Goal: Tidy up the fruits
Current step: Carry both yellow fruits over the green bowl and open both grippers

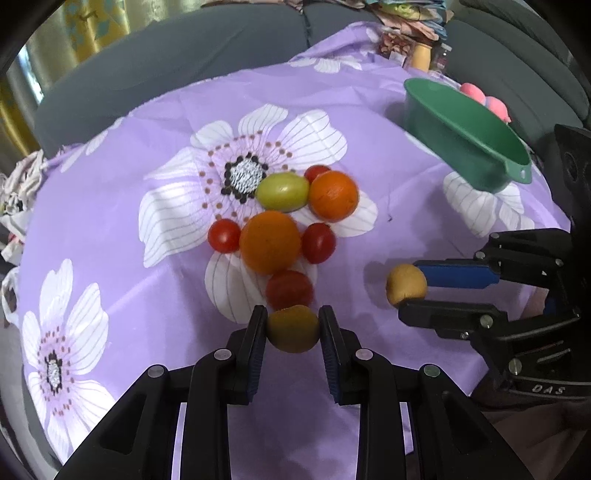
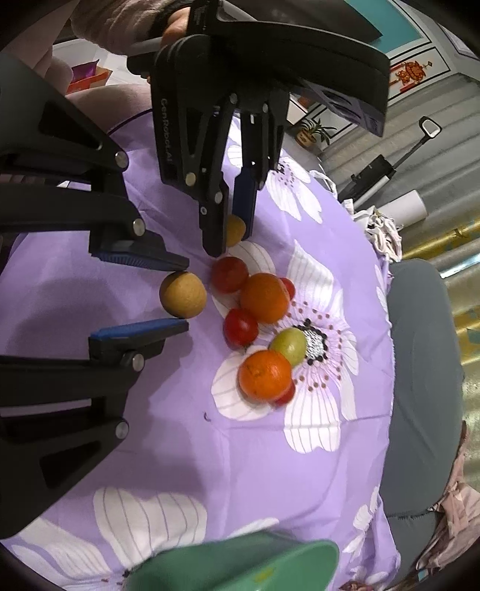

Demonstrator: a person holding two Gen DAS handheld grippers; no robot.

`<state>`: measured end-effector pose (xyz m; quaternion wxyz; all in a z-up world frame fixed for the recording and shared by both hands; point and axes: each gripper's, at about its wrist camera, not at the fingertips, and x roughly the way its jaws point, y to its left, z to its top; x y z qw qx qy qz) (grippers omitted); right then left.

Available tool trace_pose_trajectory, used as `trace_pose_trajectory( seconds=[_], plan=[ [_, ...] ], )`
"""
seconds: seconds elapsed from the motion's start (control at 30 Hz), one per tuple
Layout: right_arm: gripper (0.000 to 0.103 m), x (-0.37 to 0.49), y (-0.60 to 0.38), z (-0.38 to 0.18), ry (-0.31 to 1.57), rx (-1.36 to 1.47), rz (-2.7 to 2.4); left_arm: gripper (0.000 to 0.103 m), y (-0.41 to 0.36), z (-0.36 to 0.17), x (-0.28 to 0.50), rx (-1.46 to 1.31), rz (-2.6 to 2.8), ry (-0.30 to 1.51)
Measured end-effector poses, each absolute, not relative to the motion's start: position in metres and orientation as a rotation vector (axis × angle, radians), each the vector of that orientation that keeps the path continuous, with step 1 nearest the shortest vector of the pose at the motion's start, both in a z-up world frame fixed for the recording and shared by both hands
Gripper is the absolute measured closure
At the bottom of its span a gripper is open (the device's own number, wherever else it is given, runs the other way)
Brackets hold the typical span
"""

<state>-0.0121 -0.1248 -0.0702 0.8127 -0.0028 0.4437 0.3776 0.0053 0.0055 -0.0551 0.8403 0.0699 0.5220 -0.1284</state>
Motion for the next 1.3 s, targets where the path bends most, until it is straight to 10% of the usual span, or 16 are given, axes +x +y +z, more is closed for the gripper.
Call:
trace_pose_trajectory(
  seconds=[1.3],
  plan=[
    [0.076,0.014,-0.29,-0.025,0.736,0.185,0.424,0.074,-0.144,0.005,0.088,0.139,-0.554,0.912]
  ],
)
